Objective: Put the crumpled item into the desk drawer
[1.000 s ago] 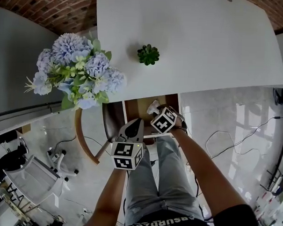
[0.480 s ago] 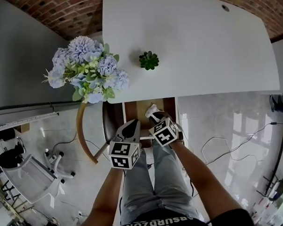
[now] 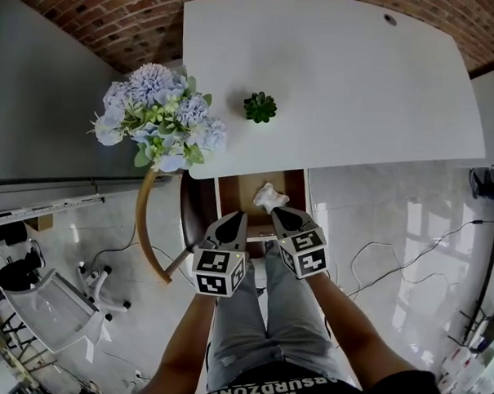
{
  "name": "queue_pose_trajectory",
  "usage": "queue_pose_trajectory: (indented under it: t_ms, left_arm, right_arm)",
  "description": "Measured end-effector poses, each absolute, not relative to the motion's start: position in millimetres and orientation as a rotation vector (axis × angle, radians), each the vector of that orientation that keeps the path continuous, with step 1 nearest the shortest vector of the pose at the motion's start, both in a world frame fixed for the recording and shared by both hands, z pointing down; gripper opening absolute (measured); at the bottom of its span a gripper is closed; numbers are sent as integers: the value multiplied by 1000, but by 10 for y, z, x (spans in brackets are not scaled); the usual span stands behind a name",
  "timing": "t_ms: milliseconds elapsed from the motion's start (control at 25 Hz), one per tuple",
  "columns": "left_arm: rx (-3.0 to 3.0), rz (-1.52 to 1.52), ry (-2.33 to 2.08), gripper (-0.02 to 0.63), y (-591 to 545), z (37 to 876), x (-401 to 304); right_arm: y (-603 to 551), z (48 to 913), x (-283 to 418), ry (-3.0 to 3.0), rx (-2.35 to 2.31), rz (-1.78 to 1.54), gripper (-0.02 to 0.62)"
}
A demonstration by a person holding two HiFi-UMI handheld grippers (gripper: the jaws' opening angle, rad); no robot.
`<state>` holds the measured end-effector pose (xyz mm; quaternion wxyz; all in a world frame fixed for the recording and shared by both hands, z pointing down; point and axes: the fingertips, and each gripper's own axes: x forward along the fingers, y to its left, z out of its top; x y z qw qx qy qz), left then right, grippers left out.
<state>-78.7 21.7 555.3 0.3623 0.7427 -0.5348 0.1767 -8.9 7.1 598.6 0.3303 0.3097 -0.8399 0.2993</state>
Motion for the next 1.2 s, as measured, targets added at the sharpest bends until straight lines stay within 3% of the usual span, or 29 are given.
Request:
queue_pose_trajectory:
  t_ms: [1200]
  left_arm:
    - [1989, 478, -1258, -3, 448, 5533, -433]
  right_arm:
    - [353, 5775, 136, -2209, 887, 737, -3]
